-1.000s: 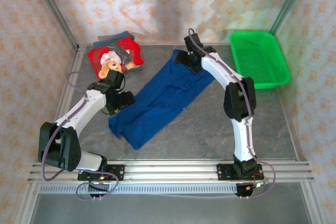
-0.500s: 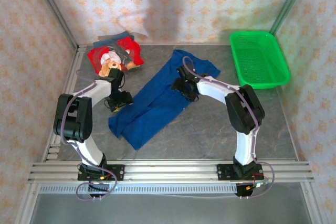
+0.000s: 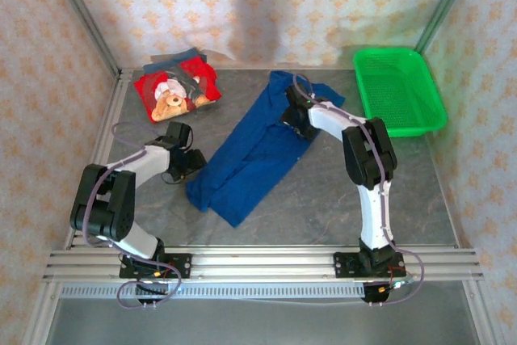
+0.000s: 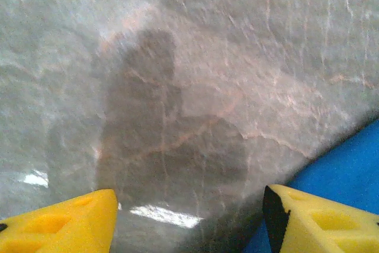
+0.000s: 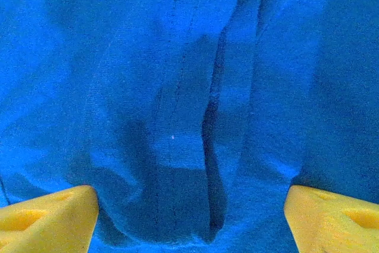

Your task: Fold and stack the t-shirts

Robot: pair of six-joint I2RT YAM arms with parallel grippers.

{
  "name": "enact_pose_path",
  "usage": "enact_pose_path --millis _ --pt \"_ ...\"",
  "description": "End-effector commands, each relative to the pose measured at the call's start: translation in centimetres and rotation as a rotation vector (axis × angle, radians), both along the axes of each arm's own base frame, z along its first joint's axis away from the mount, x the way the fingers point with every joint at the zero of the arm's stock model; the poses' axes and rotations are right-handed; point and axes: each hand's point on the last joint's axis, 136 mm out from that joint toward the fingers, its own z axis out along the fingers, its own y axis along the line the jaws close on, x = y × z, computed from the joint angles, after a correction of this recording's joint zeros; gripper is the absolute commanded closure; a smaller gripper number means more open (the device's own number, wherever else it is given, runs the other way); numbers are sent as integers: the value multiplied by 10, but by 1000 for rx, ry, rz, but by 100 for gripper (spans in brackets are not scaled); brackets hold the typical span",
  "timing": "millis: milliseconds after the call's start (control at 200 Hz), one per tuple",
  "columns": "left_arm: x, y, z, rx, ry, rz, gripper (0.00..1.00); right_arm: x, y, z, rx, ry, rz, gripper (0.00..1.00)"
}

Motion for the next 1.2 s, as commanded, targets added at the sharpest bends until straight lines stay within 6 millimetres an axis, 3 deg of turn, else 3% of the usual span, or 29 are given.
enact_pose_path --millis 0,135,320,455,615,701,771,851,961,1041,1196 --pt "-67 -35 -23 -88 221 14 33 4 -42 -11 -152 73 24 16" --pt "-79 -56 -18 -117 188 16 33 15 -56 -6 -181 103 108 16" --pt "-95 -92 -6 -145 149 -59 38 9 -76 4 -233 124 176 16" --pt "-119 -93 -3 -164 144 -38 47 5 -76 22 -203 56 208 15" --pt "-128 -106 14 -336 40 -15 51 -3 -76 54 -196 -2 242 15" --pt "-139 -90 23 -292 28 -6 50 -13 -62 76 -98 -73 268 15" --pt "-145 -74 33 -259 -14 18 50 -30 -50 94 4 -111 284 15" --pt "-145 -73 39 -299 -65 34 50 -59 -28 111 153 -136 315 15" --pt "-145 -80 33 -325 -64 -1 51 -120 10 117 286 -98 397 15" --pt "-140 -92 30 -336 -50 -67 51 -174 36 108 289 -30 478 15" --pt "-138 -92 29 -267 9 -163 53 -249 49 83 353 5 407 16"
